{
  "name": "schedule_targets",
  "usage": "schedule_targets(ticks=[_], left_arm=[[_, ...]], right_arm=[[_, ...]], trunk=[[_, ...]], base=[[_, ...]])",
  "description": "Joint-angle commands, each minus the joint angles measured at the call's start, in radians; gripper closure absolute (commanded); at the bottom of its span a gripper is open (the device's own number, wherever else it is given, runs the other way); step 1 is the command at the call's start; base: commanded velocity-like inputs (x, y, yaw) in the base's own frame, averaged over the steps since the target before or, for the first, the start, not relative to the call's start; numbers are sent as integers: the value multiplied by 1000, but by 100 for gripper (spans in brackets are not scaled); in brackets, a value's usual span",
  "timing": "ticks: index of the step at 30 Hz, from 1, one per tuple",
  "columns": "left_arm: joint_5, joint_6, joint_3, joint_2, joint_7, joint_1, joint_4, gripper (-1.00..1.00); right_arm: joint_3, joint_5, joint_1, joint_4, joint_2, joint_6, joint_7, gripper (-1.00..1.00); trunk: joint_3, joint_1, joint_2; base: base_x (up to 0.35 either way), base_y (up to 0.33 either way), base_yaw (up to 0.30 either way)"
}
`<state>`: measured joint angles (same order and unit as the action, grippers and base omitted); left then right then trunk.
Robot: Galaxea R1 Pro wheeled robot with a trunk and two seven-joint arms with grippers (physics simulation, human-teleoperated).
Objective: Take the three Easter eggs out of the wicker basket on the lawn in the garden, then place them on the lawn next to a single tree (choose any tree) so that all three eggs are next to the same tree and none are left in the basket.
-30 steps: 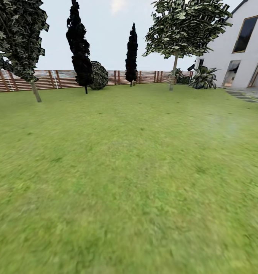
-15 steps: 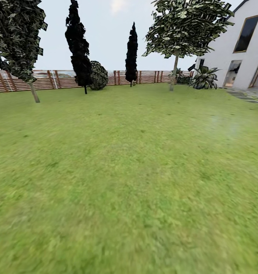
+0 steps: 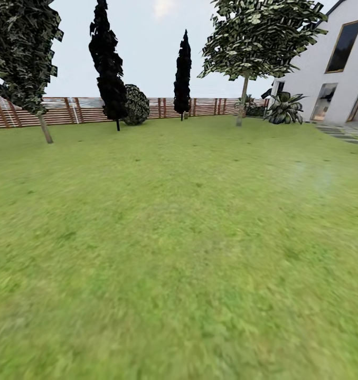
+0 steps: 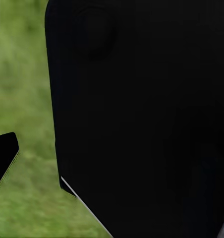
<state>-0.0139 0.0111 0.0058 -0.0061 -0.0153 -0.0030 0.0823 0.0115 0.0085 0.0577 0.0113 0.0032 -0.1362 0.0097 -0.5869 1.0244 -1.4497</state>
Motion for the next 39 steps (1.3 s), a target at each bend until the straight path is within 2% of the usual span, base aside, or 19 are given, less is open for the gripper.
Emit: schedule_targets(ticks=[1, 39], left_arm=[[-1, 1, 1, 0, -2, -1, 0, -100], [-1, 1, 0, 0, -2, 0, 1, -100]], right_arm=[[1, 1, 1, -1, 0, -3, 1, -100], [-2, -2, 1, -1, -5, -3, 1, -100]], trunk=[[-1, 1, 0], [-1, 1, 0]], base=[[338, 0, 0], [338, 0, 0]])
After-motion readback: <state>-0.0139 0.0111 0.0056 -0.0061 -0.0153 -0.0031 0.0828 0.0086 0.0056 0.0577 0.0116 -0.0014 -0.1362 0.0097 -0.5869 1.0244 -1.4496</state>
